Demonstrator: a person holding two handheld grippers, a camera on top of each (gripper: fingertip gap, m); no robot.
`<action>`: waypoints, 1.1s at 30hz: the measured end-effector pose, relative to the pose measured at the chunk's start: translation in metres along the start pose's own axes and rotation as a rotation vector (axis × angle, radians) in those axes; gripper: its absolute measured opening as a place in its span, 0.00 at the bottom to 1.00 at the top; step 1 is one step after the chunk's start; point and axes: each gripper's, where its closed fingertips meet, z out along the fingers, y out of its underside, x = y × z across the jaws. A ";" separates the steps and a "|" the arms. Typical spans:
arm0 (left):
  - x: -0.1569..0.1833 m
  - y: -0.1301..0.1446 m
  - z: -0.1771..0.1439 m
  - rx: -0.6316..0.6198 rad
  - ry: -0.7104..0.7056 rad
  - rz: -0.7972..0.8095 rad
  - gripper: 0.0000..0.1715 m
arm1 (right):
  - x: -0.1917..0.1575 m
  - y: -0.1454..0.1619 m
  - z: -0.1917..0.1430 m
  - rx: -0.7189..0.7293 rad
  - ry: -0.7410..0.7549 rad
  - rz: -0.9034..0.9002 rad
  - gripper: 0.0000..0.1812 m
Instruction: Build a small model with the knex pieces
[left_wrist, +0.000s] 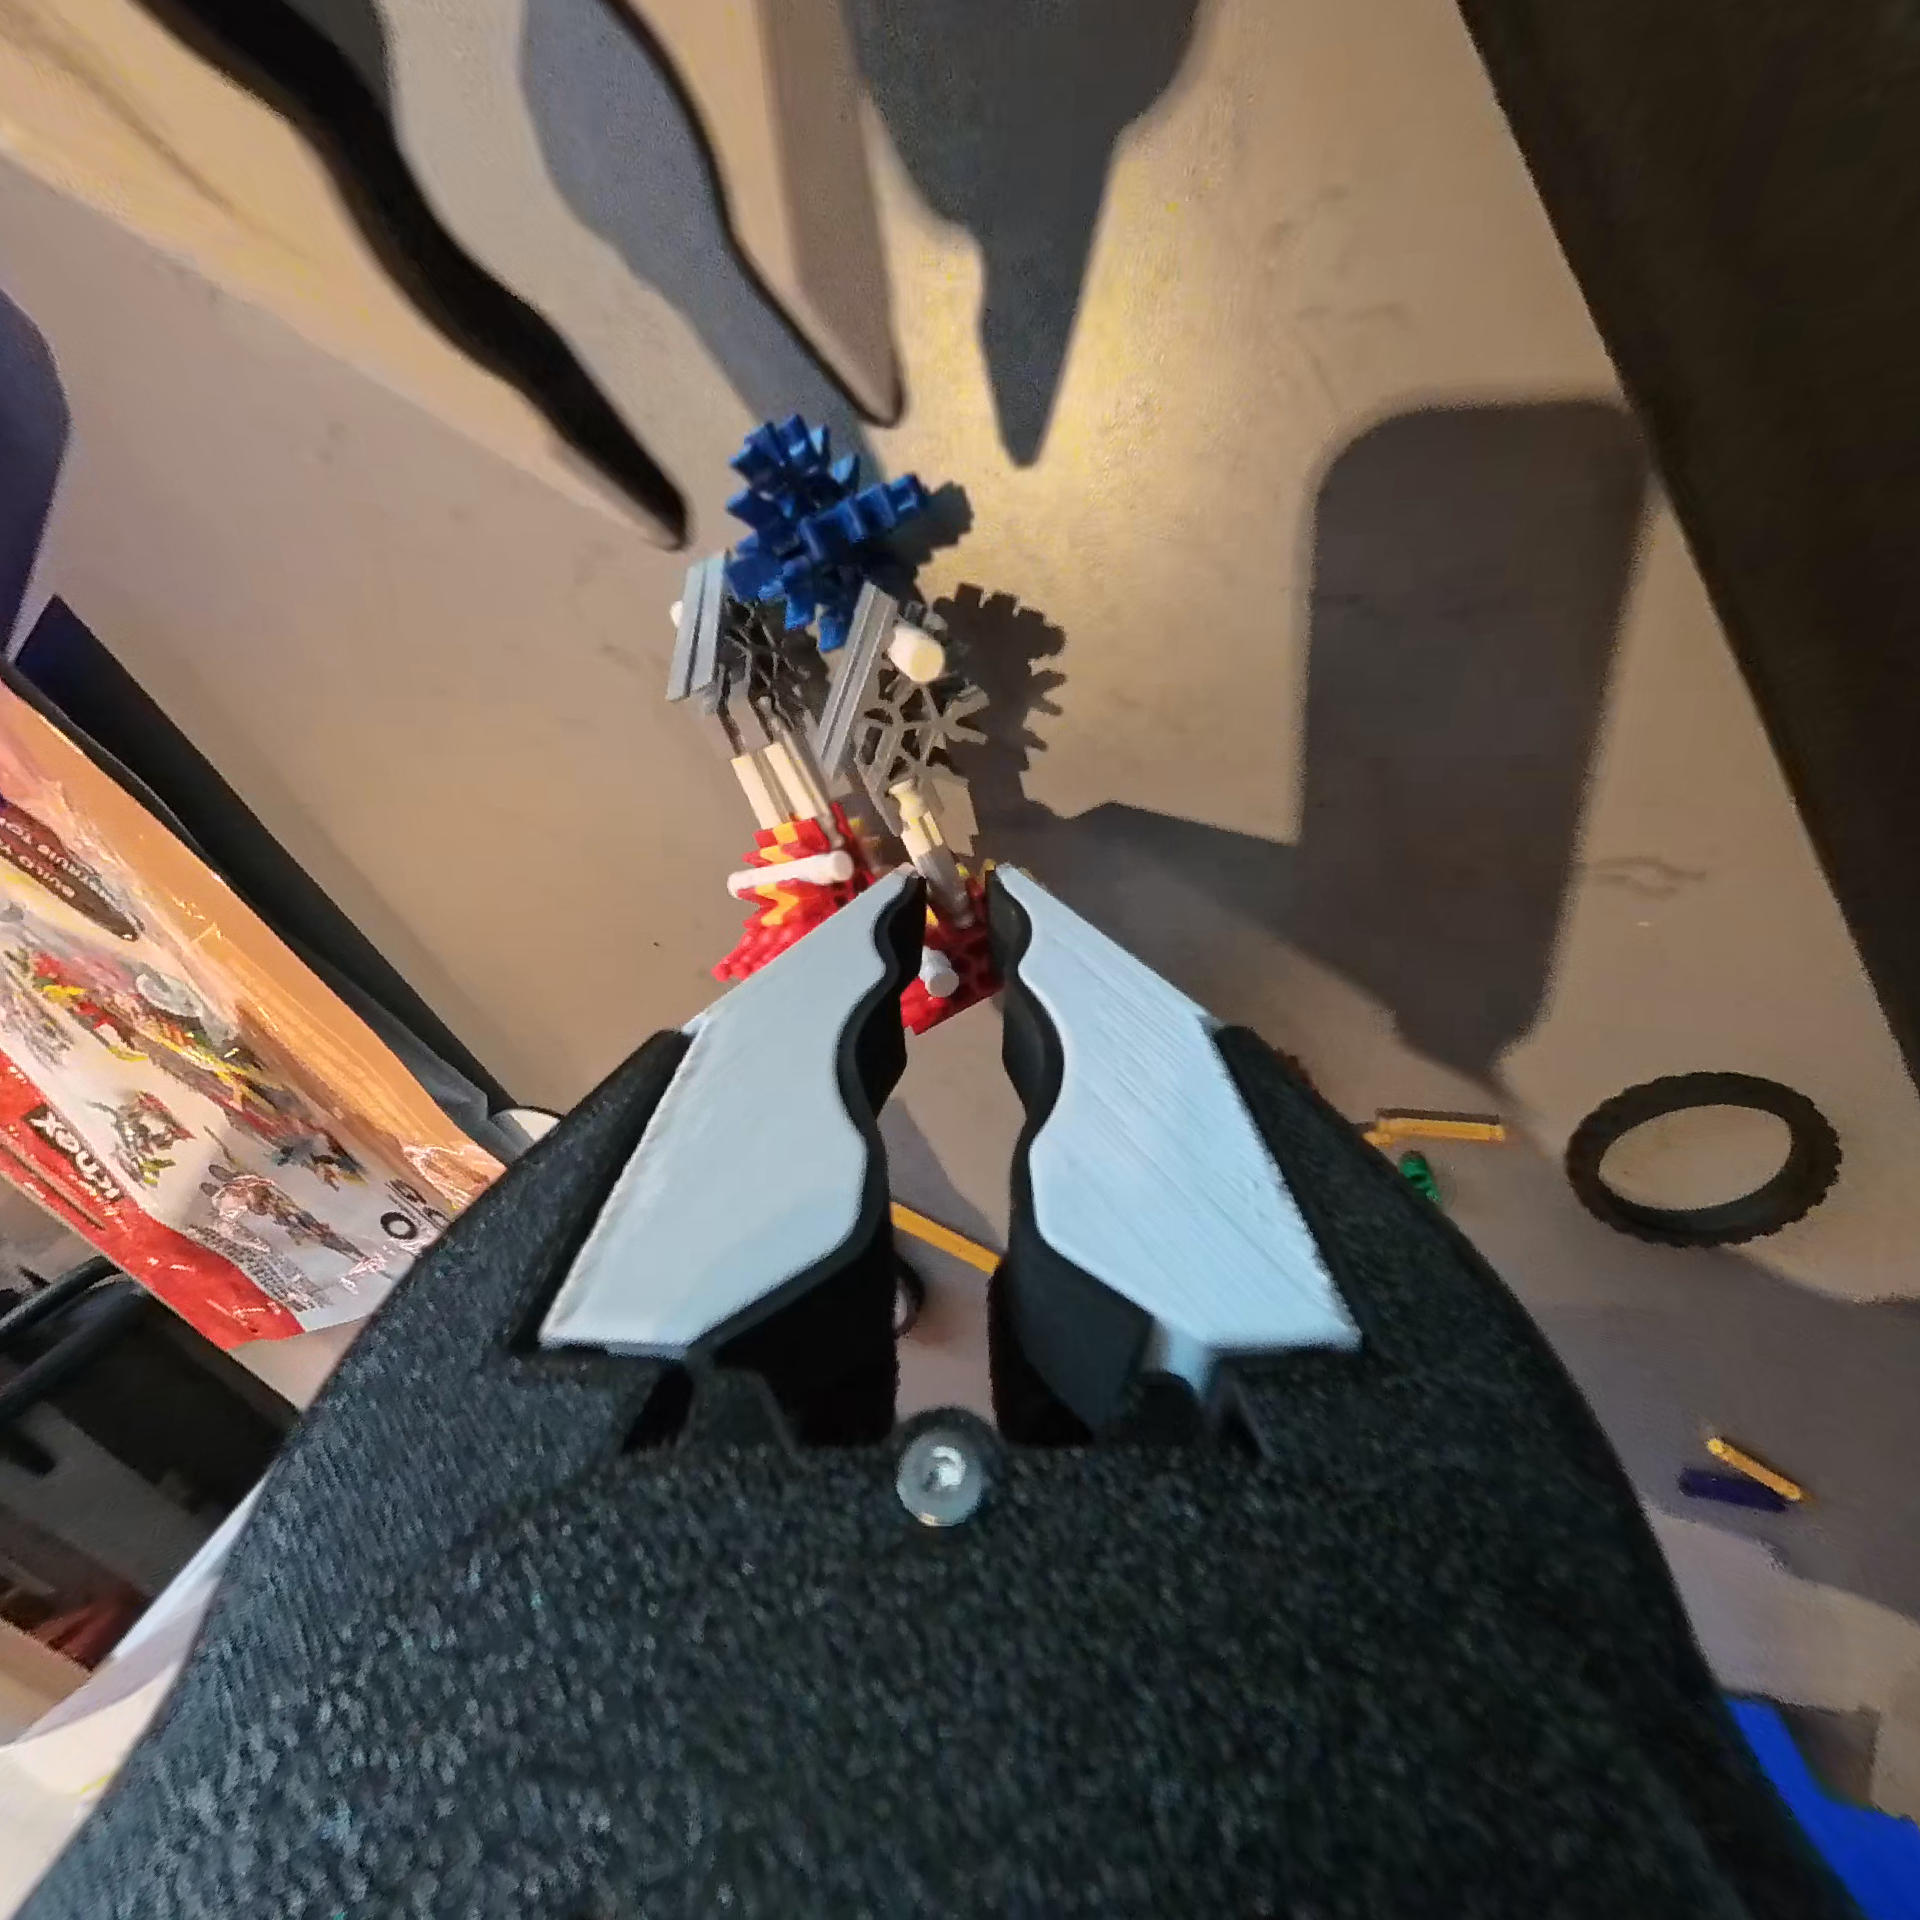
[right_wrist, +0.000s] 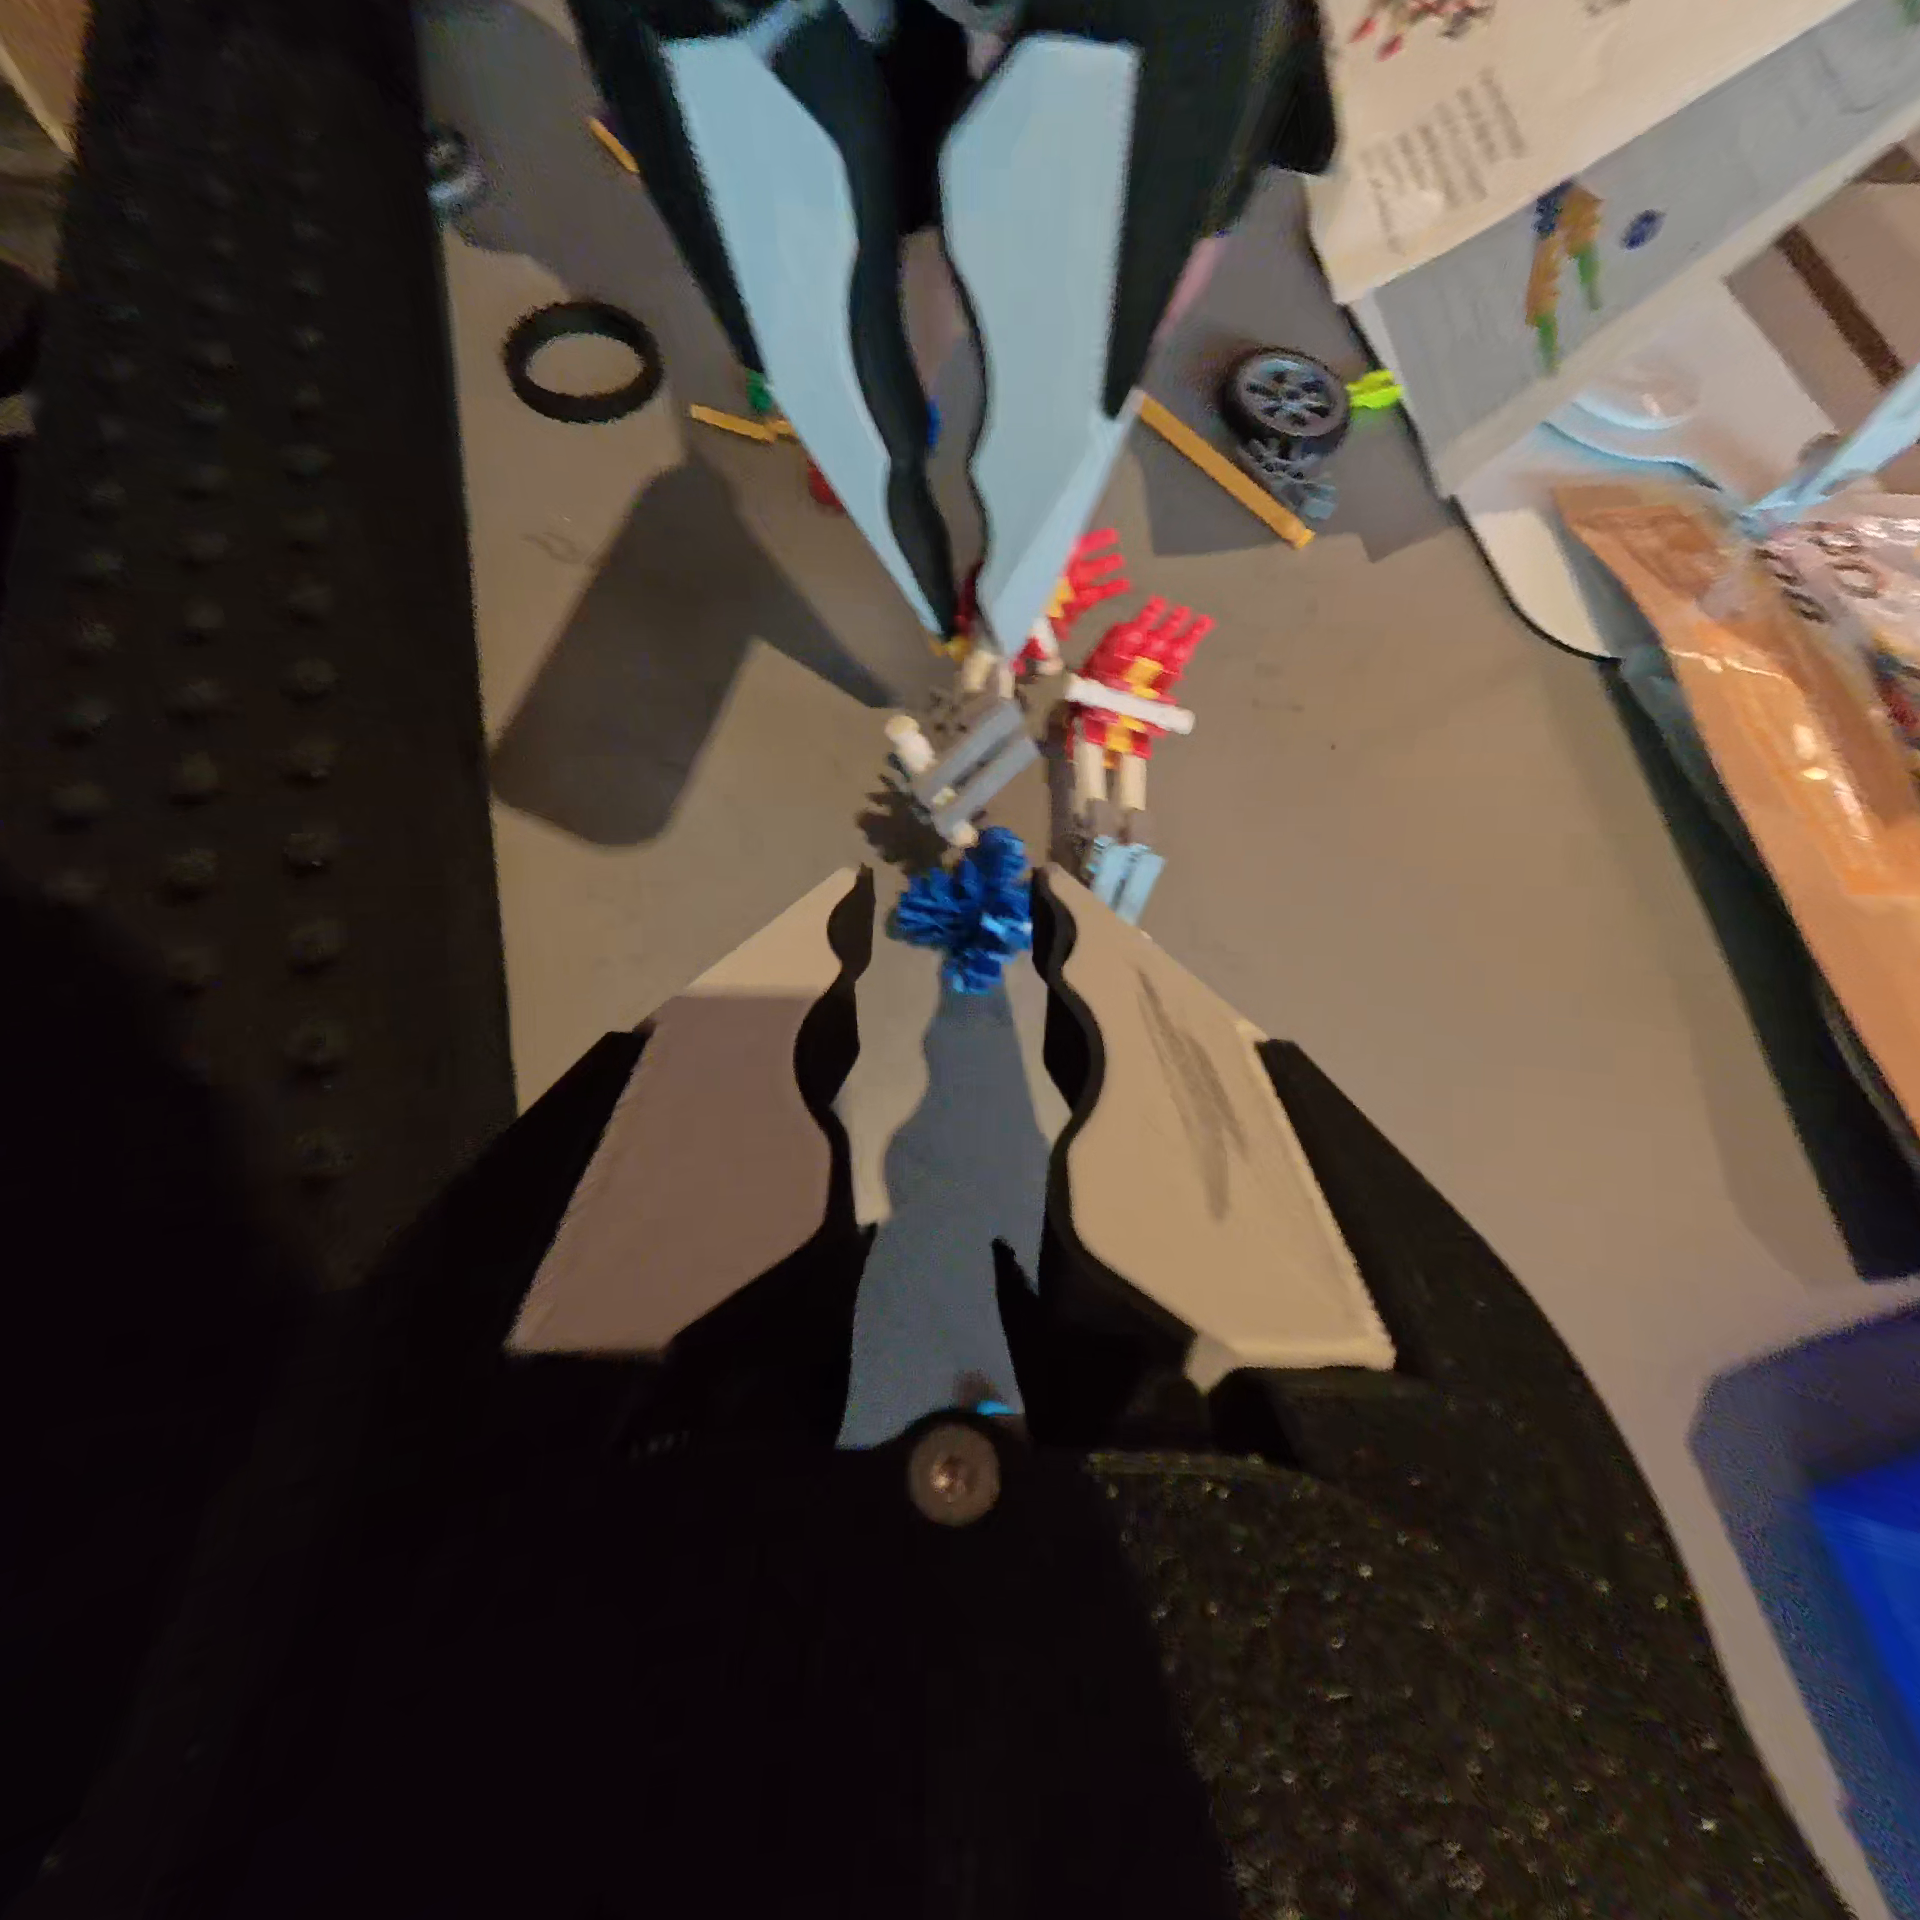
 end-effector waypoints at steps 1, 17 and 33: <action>0.002 -0.002 0.000 0.011 -0.001 -0.008 0.06 | 0.004 0.002 -0.003 -0.012 0.011 -0.011 0.17; 0.011 -0.010 0.005 0.128 -0.209 -0.160 0.13 | 0.000 0.032 0.027 -0.152 0.003 -0.126 0.11; 0.007 -0.022 0.019 0.160 -0.296 -0.282 0.03 | 0.007 0.035 0.027 -0.119 0.039 -0.067 0.07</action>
